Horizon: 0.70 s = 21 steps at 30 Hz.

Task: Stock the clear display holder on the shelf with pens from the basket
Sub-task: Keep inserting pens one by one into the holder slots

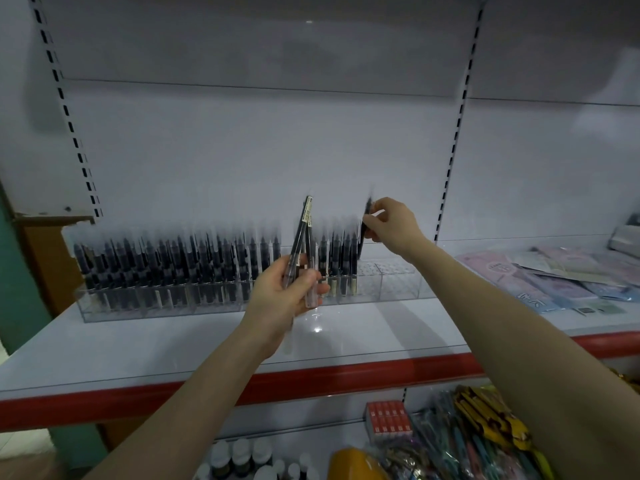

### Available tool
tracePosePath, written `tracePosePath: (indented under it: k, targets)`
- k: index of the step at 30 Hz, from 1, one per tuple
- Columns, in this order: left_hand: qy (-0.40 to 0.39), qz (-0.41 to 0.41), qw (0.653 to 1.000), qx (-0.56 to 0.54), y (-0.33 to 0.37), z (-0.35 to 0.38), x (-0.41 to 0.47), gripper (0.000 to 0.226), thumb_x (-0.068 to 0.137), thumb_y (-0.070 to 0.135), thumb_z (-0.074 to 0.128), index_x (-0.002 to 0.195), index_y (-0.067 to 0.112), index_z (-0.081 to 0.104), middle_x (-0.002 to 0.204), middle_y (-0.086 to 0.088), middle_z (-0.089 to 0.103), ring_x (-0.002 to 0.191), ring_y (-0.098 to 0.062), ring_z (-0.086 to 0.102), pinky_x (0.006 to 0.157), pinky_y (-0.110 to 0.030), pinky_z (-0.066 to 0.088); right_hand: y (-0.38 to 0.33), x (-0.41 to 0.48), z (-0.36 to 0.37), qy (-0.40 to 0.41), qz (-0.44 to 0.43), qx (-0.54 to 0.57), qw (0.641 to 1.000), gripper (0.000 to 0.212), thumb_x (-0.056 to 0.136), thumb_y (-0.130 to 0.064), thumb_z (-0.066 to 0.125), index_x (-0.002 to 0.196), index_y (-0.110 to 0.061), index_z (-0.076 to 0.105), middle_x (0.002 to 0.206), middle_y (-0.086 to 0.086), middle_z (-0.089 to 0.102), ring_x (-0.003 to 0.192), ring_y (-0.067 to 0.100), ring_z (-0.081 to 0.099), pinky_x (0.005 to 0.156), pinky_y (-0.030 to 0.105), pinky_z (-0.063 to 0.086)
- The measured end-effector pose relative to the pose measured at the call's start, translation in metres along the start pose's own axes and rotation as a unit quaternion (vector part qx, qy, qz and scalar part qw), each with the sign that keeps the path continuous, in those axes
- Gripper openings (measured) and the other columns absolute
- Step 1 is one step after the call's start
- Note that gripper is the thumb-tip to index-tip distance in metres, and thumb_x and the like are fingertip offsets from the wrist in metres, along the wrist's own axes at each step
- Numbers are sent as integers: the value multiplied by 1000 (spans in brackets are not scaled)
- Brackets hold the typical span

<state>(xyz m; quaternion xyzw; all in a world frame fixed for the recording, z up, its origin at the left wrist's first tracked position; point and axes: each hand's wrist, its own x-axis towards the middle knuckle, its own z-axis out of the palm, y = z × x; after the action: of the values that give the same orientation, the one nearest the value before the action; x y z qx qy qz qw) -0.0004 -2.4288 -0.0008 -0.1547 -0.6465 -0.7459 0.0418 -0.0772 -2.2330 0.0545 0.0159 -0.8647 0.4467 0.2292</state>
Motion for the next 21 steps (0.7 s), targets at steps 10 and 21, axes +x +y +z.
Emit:
tracePosePath:
  k: [10,21]
  targets:
    - [-4,6,1000,-13,-2,-1,0,19,92,4,51,99,21,57,88,-3,68,72,-8,70,68,-29,58,13,-5,8,-53,39,-43,997,18,93,-6,51,109,3,53,102,24,65,77,25,62,78,39,54]
    - [-1,4,1000,-15,-5,-1,2,16,94,4,49,98,17,56,94,-1,68,75,-9,70,63,-27,58,20,3,9,-61,52,3,997,4,92,-3,53,95,-5,51,92,15,59,68,26,61,66,28,53]
